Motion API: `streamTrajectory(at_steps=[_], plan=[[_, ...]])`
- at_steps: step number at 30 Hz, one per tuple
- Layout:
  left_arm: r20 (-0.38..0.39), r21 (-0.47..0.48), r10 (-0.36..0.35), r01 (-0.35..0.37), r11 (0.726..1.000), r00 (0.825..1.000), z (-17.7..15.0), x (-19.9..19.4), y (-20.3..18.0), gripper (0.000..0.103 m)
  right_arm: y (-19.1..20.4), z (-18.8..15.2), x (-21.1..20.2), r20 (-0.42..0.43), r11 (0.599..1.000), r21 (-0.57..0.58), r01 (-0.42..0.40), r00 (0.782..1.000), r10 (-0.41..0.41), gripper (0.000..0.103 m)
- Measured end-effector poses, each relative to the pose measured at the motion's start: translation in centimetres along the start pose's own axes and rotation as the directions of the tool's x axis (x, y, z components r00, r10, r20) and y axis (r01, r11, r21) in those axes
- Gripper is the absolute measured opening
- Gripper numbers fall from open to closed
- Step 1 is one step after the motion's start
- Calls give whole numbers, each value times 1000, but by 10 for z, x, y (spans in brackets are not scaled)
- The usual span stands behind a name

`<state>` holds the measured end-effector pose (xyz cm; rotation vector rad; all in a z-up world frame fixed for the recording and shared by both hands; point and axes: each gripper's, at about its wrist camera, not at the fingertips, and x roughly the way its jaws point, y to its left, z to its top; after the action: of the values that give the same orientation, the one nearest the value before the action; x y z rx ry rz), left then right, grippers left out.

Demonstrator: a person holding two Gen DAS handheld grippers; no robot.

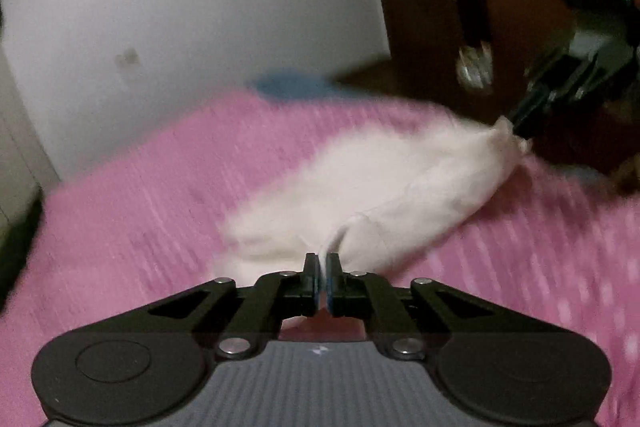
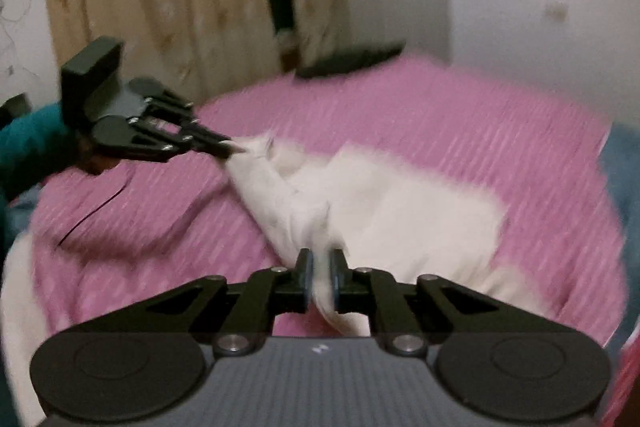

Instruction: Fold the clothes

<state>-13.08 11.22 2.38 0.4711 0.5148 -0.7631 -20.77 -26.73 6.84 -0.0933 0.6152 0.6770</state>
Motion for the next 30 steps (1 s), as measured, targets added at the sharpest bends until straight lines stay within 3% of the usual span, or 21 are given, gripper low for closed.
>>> streamTrajectory(at_steps=[4,11,13,16,21,22,26,30], plan=[[-89,-44,-34,30,999,995,-26,0,-11,8,0,-5,-2,-27,999,46,-14,1000,15,13],[50,-113,14,-9,994,999,22,-2,5,24,-13,-1,20,-15,995,98,2,1000,0,15],[67,-138,-24,33,990,997,32,12,1,24,-15,-2,40,-35,996,89,4,999,-1,15],[84,-160,-85,98,982,993,37,31,-6,24,-5,-11,71,-102,996,66,-55,993,62,15],[-17,-146,-179,175,974,984,21,65,-27,32,19,-35,90,-210,993,14,-120,970,121,21],[-47,-138,-192,184,973,980,16,71,-32,33,21,-36,88,-212,993,-6,-120,970,116,21],[-25,-141,-181,176,974,983,16,67,-21,34,9,-28,64,-159,994,23,-103,982,105,27],[21,-183,-150,152,971,988,31,64,-1,35,-24,-19,47,-92,995,97,16,996,-7,29]])
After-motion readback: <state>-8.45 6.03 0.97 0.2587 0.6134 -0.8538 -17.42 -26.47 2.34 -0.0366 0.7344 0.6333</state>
